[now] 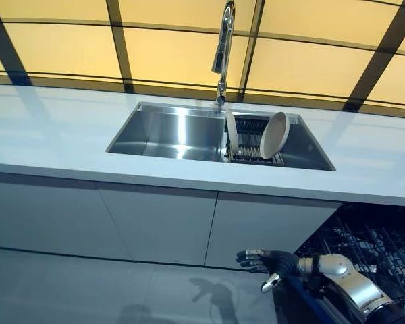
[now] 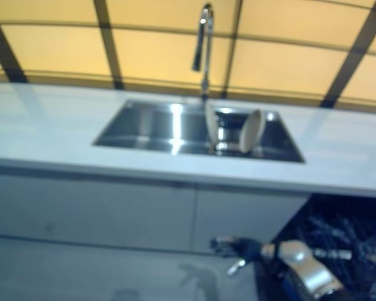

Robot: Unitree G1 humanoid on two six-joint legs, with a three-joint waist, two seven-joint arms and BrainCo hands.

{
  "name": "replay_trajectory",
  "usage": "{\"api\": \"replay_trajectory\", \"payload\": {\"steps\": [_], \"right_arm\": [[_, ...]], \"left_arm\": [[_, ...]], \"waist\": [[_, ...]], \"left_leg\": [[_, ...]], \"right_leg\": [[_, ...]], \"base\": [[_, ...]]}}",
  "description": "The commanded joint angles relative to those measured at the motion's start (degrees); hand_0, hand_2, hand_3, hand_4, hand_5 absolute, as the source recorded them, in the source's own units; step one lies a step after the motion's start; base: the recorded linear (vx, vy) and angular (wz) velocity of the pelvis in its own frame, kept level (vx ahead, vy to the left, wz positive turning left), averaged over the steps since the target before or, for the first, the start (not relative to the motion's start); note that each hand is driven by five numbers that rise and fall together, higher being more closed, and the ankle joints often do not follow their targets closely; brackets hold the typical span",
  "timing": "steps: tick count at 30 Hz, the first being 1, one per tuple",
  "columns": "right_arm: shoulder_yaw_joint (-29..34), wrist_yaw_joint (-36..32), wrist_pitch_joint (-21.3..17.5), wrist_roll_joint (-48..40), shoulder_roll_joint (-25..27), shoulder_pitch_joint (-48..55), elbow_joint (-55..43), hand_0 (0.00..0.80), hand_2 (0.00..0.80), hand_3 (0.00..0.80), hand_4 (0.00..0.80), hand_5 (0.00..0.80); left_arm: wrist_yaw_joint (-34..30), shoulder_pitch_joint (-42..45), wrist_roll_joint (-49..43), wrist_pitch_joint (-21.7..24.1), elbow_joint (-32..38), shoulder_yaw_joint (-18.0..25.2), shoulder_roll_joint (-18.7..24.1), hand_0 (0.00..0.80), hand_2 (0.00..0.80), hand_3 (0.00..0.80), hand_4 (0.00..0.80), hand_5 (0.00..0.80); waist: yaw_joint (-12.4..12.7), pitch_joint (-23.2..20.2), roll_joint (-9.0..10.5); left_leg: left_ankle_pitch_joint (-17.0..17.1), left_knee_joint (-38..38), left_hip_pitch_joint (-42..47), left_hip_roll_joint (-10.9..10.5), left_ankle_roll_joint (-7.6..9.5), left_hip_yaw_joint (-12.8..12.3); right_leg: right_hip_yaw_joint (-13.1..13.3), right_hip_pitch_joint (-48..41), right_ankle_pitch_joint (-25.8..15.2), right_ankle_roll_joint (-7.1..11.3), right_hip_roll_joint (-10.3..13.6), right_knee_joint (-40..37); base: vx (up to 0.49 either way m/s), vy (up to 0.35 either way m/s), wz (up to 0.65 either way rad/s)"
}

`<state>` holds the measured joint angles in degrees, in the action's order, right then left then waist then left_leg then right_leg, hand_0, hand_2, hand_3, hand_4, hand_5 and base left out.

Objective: Take plates into dishwasher

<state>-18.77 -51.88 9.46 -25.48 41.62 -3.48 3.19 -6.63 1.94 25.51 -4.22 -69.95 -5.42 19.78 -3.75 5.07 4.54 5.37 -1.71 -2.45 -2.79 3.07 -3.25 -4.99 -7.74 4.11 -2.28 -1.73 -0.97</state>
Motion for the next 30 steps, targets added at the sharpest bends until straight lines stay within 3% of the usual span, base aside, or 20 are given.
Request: {"api": "replay_trajectory", "payload": {"steps": [1,8,13,16,21,28,29,30], "right_arm": [[4.64,-0.27,0.83,-14.47,-0.68,-5.96,-0.26,0.000,0.000,0.000,0.000,0.000],[13.48,9.37,3.12,-34.93,-1.67,-14.68,-0.88,0.000,0.000,0.000,0.000,0.000],[19.70,17.37,-1.12,-45.93,-4.06,-21.13,4.12,0.000,0.000,0.000,0.000,0.000],[21.84,20.66,-3.22,-49.34,-2.04,-24.53,6.83,0.000,0.000,0.000,0.000,0.000],[24.42,28.50,-5.50,-53.64,2.64,-30.13,11.98,0.000,0.000,0.000,0.000,0.000],[25.67,45.11,-9.36,-47.61,5.78,-36.31,22.07,0.000,0.000,0.000,0.000,0.000],[25.66,47.43,-10.30,-45.77,5.74,-36.71,22.66,0.000,0.000,0.000,0.000,0.000],[25.29,53.93,-11.59,-44.53,6.46,-36.77,22.37,0.000,0.000,0.000,0.000,0.000]], "left_arm": [[-0.65,-0.50,-1.91,1.55,-3.26,-0.02,0.68,0.000,0.000,0.000,0.000,0.000],[-1.67,0.29,-3.82,3.09,-5.33,-0.36,-1.18,0.000,0.000,0.000,0.000,0.000],[-1.68,-0.56,-4.08,4.06,-6.99,-0.71,-2.00,0.000,0.000,0.000,0.000,0.000],[-1.45,-1.05,-4.09,4.19,-7.70,-1.13,-2.09,0.000,0.000,0.000,0.000,0.000],[-1.03,-1.36,-3.51,4.72,-8.99,-1.64,-2.11,0.000,0.000,0.000,0.000,0.000],[-1.10,-2.03,-2.61,4.09,-9.07,-1.73,-2.03,0.000,0.000,0.000,0.000,0.000],[-1.28,-2.12,-2.87,3.82,-8.65,-2.18,-1.74,0.000,0.000,0.000,0.000,0.000],[-1.55,-2.46,-3.18,2.81,-7.47,-3.37,-1.09,0.000,0.000,0.000,0.000,0.000]], "waist": [[1.14,-4.17,-0.93],[1.32,-5.54,-0.97],[1.50,-6.25,-1.02],[1.62,-6.68,-0.99],[2.02,-7.18,-0.87],[3.34,-6.62,-1.45],[3.27,-6.29,-1.64],[2.62,-5.31,-2.62]], "left_leg": [[-5.61,-0.76,4.00,1.70,-0.79,-1.09],[-6.63,-1.15,4.80,2.08,-0.90,-2.25],[-7.99,-0.86,5.61,2.32,-0.69,-2.85],[-8.61,-0.31,5.65,2.32,-0.63,-2.77],[-9.84,1.33,5.40,1.94,-0.64,-2.10],[-11.96,4.31,5.16,0.82,0.63,-0.88],[-11.91,4.54,5.04,0.34,1.31,-0.20],[-11.57,3.97,5.34,0.12,1.98,0.07]], "right_leg": [[0.39,5.63,-0.46,4.87,2.91,4.80],[0.98,4.12,-0.13,5.20,3.00,3.48],[1.39,3.20,0.60,5.39,3.08,3.45],[1.52,3.04,0.77,5.45,3.16,3.49],[1.74,2.89,0.62,5.44,3.37,3.12],[1.64,2.66,1.41,5.85,4.45,5.57],[1.46,4.10,-0.02,6.38,5.04,10.52],[1.77,9.24,-3.69,6.38,6.10,20.91]], "base": [[0.044,-0.006,0.02],[0.040,0.006,-0.01],[0.056,0.016,-0.05],[0.071,0.014,-0.04],[0.089,0.018,-0.03],[0.126,0.058,-0.06],[0.145,0.142,-0.07],[0.091,0.136,-0.08]]}}
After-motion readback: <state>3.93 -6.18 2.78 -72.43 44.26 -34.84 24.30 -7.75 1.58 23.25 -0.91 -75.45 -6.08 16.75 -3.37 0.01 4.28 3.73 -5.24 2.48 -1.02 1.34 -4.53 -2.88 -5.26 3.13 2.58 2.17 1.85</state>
